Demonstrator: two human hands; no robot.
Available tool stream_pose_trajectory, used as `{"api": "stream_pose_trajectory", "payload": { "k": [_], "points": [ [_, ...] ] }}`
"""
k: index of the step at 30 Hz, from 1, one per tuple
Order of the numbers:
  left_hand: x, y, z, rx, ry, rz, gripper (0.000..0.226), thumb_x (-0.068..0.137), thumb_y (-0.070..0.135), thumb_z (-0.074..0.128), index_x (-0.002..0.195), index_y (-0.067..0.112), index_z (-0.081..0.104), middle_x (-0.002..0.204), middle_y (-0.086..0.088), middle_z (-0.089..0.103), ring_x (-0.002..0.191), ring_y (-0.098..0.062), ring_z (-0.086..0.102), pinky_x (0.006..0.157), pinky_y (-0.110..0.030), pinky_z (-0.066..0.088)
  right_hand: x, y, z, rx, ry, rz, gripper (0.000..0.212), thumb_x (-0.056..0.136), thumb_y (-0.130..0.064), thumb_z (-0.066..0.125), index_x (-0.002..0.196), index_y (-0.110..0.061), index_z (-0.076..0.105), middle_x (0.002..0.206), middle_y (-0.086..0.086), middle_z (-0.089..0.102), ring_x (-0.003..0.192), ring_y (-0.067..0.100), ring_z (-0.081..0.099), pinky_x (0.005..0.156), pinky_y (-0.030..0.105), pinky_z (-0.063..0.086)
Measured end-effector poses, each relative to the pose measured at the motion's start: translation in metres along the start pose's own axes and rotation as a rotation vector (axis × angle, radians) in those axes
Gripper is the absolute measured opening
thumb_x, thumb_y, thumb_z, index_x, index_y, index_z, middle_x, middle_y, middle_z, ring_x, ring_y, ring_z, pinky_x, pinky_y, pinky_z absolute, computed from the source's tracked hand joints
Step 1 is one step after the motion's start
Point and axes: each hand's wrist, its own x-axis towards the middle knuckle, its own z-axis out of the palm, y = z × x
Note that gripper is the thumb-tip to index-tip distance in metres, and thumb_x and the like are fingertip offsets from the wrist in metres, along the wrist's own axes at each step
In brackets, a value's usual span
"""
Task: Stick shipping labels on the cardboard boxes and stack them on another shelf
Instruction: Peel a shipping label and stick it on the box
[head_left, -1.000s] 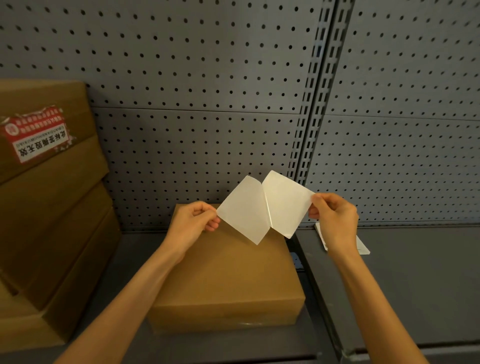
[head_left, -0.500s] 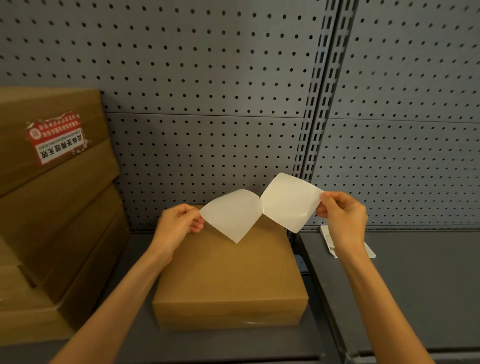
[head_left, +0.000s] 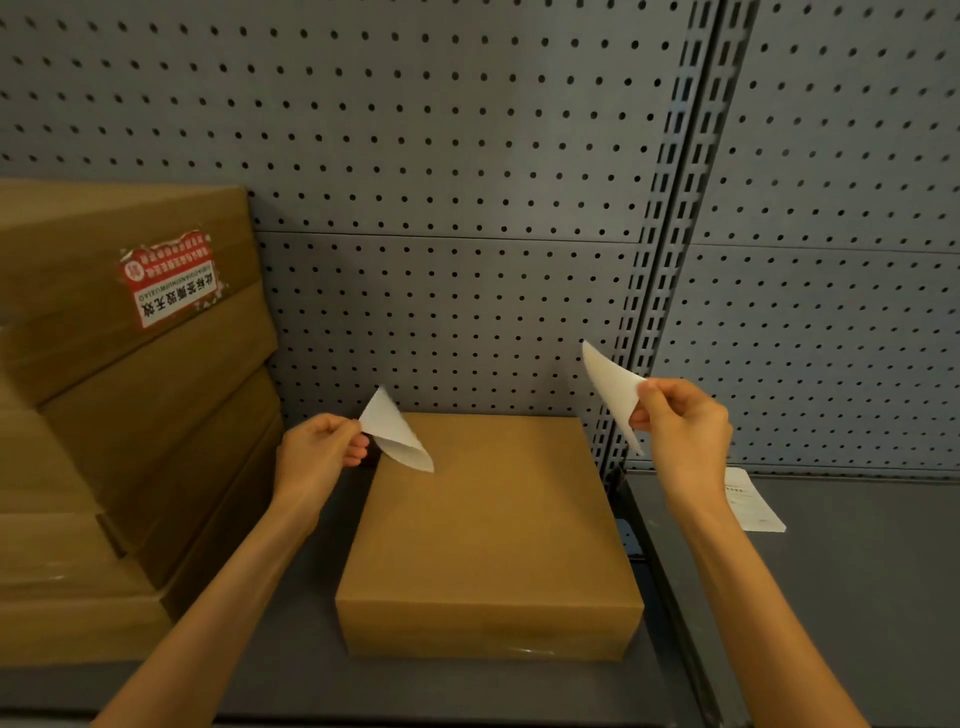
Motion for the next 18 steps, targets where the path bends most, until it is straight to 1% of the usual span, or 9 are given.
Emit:
{"api": "stream_pose_trajectory", "payload": {
  "k": [2,5,7,9,11,12,14,18],
  "points": [
    [0.003,-0.003,-0.006,0.016,0.055,0.004,0.016,0.091,0.011,0.056,0.076,0.013,0.064,0.076,-0.005,0.066,0.072,-0.016,0.061,0.071,-0.027,0.051,-0.003,-0.003,0.006,-0.002,-0.024,-0.025,0.023,0.093,-0.015,0.054,0.073,-0.023,0.062,0.065,0.002,0.063,0.067,0.020,0.061,0.066,0.026,0.048],
    [0.006,-0.009,-0.015,0.081,0.134,0.014,0.013,0.090,0.013,0.058,0.080,0.011,0.064,0.078,-0.005,0.066,0.072,-0.015,0.061,0.066,-0.023,0.049,-0.008,-0.006,0.016,-0.013,-0.053,-0.052,0.020,0.093,-0.016,0.054,0.076,-0.021,0.063,0.068,0.001,0.064,0.066,0.015,0.061,0.060,0.020,0.047],
    [0.008,-0.015,-0.021,0.152,0.153,0.021,0.012,0.089,0.016,0.060,0.081,0.010,0.065,0.078,-0.005,0.067,0.074,-0.017,0.062,0.069,-0.028,0.051,-0.010,-0.007,0.023,-0.010,-0.069,-0.049,0.018,0.093,-0.015,0.055,0.077,-0.022,0.063,0.071,0.000,0.065,0.071,0.013,0.063,0.060,0.022,0.049],
    [0.011,-0.021,-0.025,0.250,0.140,0.015,0.016,0.088,0.019,0.062,0.076,0.010,0.064,0.074,-0.005,0.066,0.075,-0.021,0.063,0.073,-0.036,0.052,-0.012,-0.008,0.030,0.001,-0.086,-0.042,0.016,0.092,-0.015,0.056,0.080,-0.020,0.065,0.076,0.000,0.066,0.077,0.015,0.065,0.064,0.027,0.053],
    [0.011,-0.025,-0.025,0.347,0.107,0.001,0.021,0.087,0.021,0.064,0.070,0.009,0.062,0.069,-0.005,0.065,0.071,-0.022,0.063,0.069,-0.035,0.050,-0.014,-0.009,0.035,0.014,-0.105,-0.033,0.015,0.092,-0.014,0.055,0.082,-0.017,0.066,0.079,0.000,0.067,0.079,0.017,0.065,0.069,0.031,0.054],
    [0.010,-0.027,-0.025,0.381,0.092,-0.006,0.023,0.087,0.021,0.065,0.068,0.010,0.061,0.067,-0.004,0.064,0.069,-0.022,0.061,0.066,-0.033,0.049,-0.015,-0.009,0.037,0.018,-0.115,-0.030,0.015,0.092,-0.014,0.055,0.083,-0.017,0.066,0.079,0.001,0.067,0.078,0.017,0.064,0.069,0.031,0.054],
    [0.008,-0.031,-0.025,0.413,0.069,-0.010,0.023,0.087,0.022,0.065,0.068,0.010,0.061,0.067,-0.005,0.064,0.068,-0.021,0.060,0.064,-0.032,0.047,-0.018,-0.010,0.041,0.017,-0.133,-0.032,0.014,0.092,-0.015,0.055,0.086,-0.015,0.067,0.081,0.004,0.067,0.079,0.017,0.063,0.068,0.028,0.050],
    [0.007,-0.024,-0.022,0.393,0.038,-0.004,0.018,0.086,0.025,0.066,0.074,0.011,0.063,0.075,-0.006,0.066,0.077,-0.025,0.063,0.070,-0.035,0.049,-0.022,-0.012,0.048,-0.005,-0.163,-0.050,0.013,0.093,-0.014,0.055,0.088,-0.015,0.067,0.087,0.005,0.067,0.084,0.018,0.063,0.062,0.018,0.046]
  ]
}}
